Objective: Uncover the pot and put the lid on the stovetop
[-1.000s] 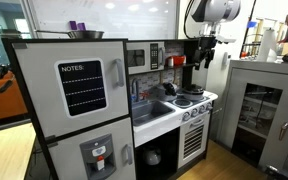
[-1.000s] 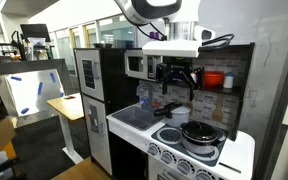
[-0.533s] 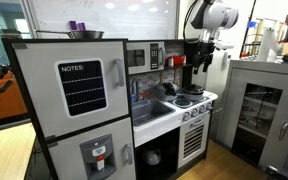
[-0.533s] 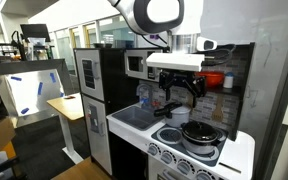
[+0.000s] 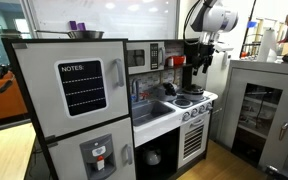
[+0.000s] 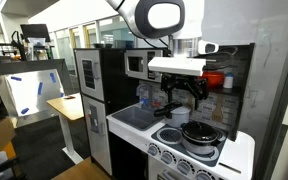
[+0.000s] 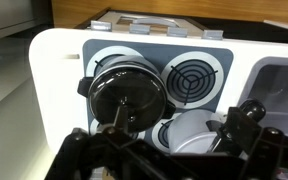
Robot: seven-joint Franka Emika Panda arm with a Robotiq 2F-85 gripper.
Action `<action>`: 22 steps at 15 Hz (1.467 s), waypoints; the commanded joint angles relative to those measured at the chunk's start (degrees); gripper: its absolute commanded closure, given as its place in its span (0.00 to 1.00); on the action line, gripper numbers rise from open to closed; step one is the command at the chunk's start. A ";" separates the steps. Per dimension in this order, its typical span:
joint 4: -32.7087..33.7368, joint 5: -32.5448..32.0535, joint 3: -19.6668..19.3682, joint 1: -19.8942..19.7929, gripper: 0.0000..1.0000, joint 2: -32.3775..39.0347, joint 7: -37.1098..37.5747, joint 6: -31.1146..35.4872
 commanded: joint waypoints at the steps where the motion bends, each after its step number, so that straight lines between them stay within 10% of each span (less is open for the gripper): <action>1: 0.14 -0.54 0.87 -0.81 0.00 -0.02 0.35 -0.10; 22: 8.94 1.51 7.27 -7.96 0.00 12.05 -4.01 8.80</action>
